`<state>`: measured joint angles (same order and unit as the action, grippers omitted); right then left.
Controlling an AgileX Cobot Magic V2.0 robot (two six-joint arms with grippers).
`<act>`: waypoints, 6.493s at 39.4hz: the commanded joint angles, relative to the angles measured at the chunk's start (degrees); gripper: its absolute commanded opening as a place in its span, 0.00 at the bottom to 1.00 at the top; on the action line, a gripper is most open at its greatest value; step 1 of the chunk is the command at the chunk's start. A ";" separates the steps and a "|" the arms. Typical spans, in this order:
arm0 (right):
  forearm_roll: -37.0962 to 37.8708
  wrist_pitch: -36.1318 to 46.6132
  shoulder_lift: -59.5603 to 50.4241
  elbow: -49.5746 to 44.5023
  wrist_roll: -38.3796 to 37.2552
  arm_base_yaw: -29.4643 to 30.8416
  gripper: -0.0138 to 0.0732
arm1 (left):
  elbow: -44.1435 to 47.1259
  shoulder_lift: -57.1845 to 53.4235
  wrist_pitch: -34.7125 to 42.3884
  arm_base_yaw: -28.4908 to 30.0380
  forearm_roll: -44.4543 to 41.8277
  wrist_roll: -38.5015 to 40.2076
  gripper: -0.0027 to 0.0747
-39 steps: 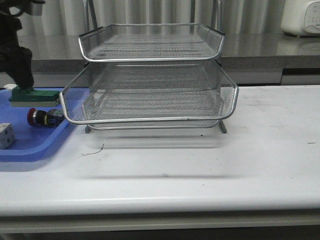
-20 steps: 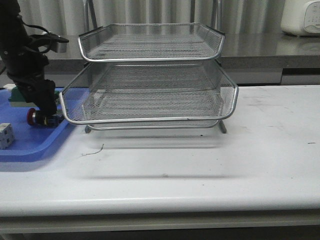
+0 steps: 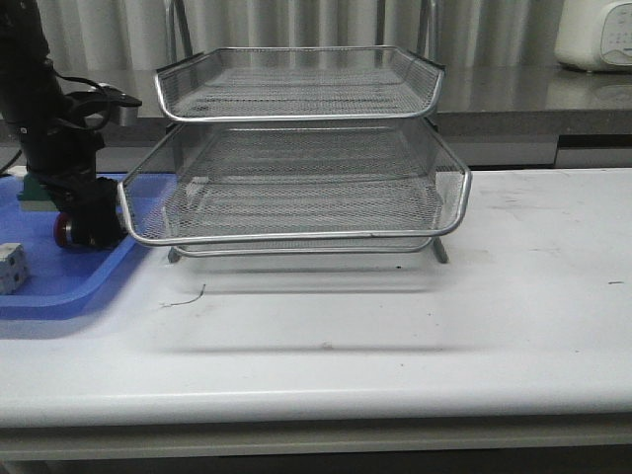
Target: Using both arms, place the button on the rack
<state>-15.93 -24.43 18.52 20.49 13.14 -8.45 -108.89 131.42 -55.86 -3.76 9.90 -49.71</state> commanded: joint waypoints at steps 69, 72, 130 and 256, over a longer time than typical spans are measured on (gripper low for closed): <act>-0.65 4.27 0.24 1.47 0.14 -0.03 0.09 | -7.07 -14.74 -18.16 5.65 -0.16 12.81 0.05; -0.65 4.27 0.24 1.47 0.14 -0.03 0.09 | -7.07 -16.33 -18.16 5.65 -0.16 15.90 0.05; -0.65 4.27 0.24 1.47 0.14 -0.03 0.09 | 7.50 -22.20 -3.32 -30.06 3.26 18.60 0.05; -0.65 4.27 0.24 1.47 0.14 -0.03 0.09 | 83.64 -123.58 27.83 -0.25 2.65 33.25 0.01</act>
<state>-15.93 -24.43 18.52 20.49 13.14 -8.45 -24.86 9.75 -33.46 -4.12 10.33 -17.02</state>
